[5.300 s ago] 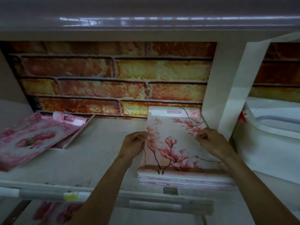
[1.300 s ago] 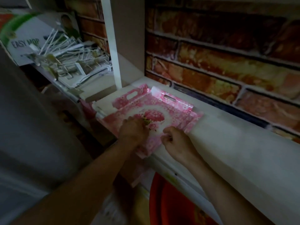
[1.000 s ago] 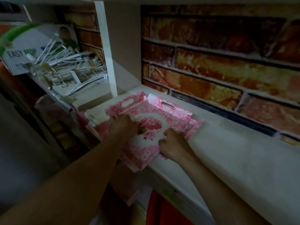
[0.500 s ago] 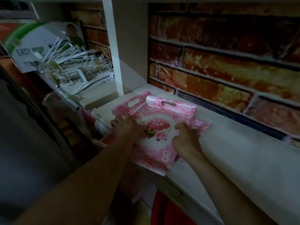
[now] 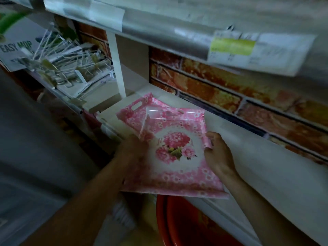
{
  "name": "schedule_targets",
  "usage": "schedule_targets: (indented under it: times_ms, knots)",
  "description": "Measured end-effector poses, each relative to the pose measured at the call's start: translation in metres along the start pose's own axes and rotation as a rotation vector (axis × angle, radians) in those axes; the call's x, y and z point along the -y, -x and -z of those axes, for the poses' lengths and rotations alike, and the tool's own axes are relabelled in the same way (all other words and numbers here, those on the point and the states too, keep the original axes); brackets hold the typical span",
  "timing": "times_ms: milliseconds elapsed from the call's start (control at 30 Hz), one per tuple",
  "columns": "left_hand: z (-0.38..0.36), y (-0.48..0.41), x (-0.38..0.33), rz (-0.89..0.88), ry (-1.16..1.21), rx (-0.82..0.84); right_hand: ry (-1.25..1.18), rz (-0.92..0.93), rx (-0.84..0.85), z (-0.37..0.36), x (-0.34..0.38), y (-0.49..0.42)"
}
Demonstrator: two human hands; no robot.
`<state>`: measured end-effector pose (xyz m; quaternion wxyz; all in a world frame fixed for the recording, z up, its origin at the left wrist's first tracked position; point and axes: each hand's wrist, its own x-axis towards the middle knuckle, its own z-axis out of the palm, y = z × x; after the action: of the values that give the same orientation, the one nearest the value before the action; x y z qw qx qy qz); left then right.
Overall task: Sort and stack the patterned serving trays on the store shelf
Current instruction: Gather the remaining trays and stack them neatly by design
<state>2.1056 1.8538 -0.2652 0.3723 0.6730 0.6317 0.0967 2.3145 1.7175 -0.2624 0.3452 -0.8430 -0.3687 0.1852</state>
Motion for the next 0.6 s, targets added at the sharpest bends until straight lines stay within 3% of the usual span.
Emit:
schedule_targets:
  times_ms: [100, 367, 600]
  knots:
    - [0.02, 0.034, 0.003, -0.136, 0.026, 0.036, 0.025, -0.002, -0.007, 0.025, 0.009, 0.022]
    - [0.071, 0.124, 0.0, -0.093, 0.36, 0.0, 0.068, -0.001, 0.014, 0.081, 0.054, 0.087]
    - [0.108, 0.177, -0.002, -0.041, 0.565, 0.096, -0.012, -0.099, 0.097, 0.122, 0.078, 0.148]
